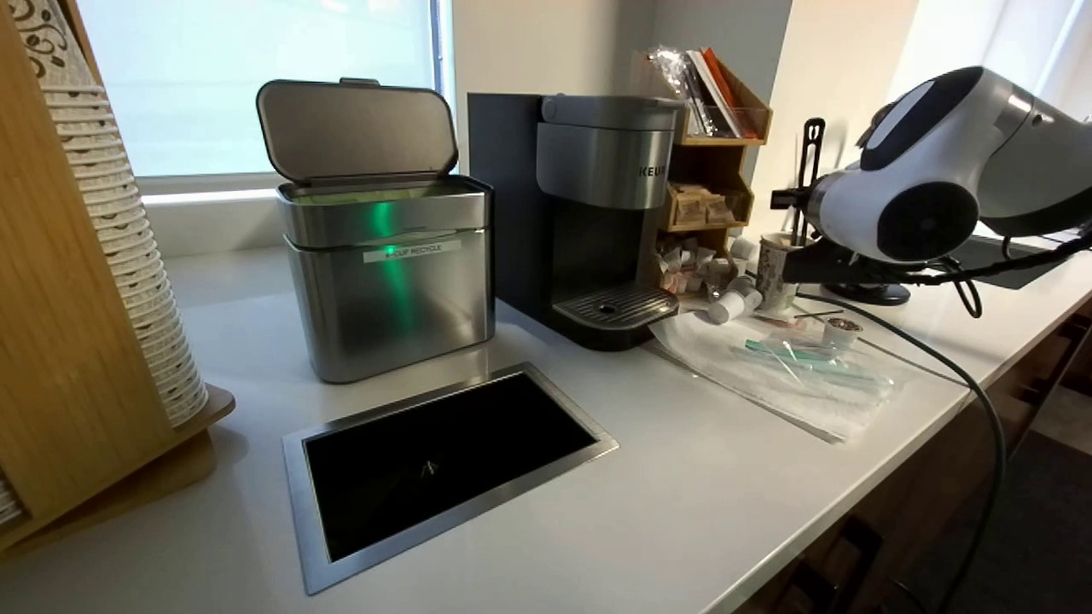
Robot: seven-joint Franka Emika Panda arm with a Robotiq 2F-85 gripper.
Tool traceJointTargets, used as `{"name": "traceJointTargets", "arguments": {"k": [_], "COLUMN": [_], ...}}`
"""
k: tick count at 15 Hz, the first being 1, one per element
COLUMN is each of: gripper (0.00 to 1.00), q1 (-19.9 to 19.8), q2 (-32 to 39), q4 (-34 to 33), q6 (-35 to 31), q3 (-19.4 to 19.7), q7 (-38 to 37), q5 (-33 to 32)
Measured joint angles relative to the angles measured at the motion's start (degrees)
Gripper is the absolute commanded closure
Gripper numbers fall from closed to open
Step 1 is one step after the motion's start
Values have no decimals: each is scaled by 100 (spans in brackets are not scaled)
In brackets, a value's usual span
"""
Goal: Put the tongs in the cup
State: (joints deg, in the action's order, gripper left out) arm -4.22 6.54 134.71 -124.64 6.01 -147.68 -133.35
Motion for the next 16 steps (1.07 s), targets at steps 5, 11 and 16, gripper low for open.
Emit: {"name": "traceJointTargets", "arguments": {"k": [5,11,16], "gripper": [94,21,0], "q1": [-16,-89,-126], "q2": [292,564,630], "q4": [-113,-333,-340], "q6": [38,120,120], "q3": [-61,-134,-219], "q7": [62,269,271], "q5": [0,0,0]}}
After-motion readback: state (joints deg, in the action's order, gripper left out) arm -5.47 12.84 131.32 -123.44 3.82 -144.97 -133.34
